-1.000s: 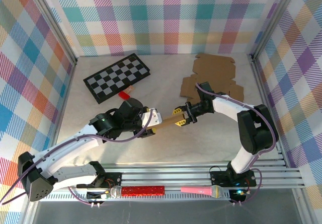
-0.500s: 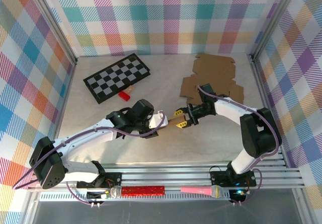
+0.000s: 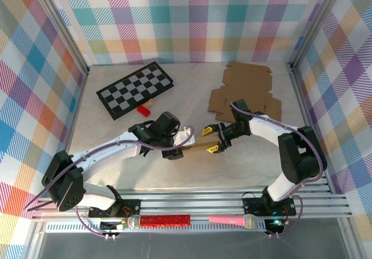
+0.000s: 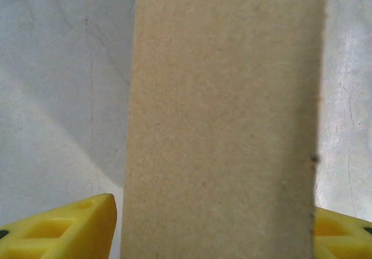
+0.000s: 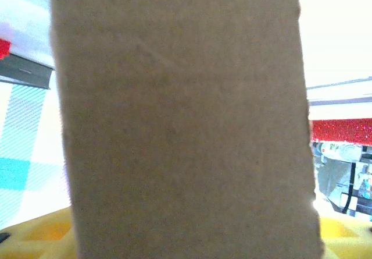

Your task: Fold the paper box

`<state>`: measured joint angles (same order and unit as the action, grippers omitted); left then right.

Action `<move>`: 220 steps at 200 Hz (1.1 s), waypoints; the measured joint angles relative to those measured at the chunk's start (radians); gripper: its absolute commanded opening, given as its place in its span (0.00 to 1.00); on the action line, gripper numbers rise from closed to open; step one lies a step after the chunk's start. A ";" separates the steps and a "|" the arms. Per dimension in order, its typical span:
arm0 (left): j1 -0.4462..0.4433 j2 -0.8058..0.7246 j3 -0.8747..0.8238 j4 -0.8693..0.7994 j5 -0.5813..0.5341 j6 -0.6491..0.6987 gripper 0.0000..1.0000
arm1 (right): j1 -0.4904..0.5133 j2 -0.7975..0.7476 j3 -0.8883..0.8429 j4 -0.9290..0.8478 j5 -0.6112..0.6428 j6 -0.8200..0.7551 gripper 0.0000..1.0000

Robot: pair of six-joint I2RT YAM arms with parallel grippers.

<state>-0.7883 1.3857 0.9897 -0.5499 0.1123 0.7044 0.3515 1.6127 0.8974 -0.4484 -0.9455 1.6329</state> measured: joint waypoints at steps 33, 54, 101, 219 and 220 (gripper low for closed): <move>0.031 0.061 0.088 -0.057 0.051 -0.001 0.62 | -0.059 0.000 0.051 -0.092 0.050 -0.067 0.75; 0.039 0.083 0.131 -0.090 0.073 -0.002 0.64 | -0.082 -0.005 0.135 -0.164 0.087 -0.147 0.78; 0.041 0.125 0.183 -0.134 0.099 -0.009 0.65 | -0.092 -0.086 0.285 -0.337 0.194 -0.371 0.81; 0.041 0.178 0.240 -0.150 0.124 -0.023 0.66 | -0.092 -0.342 0.367 -0.478 0.595 -1.109 0.53; 0.041 0.178 0.240 -0.151 0.124 -0.023 0.66 | -0.092 -0.345 0.363 -0.475 0.597 -1.120 0.53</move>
<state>-0.7471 1.5635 1.2293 -0.7010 0.2367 0.6811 0.2600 1.2678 1.2602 -0.9234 -0.3489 0.5125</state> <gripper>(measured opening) 0.653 0.535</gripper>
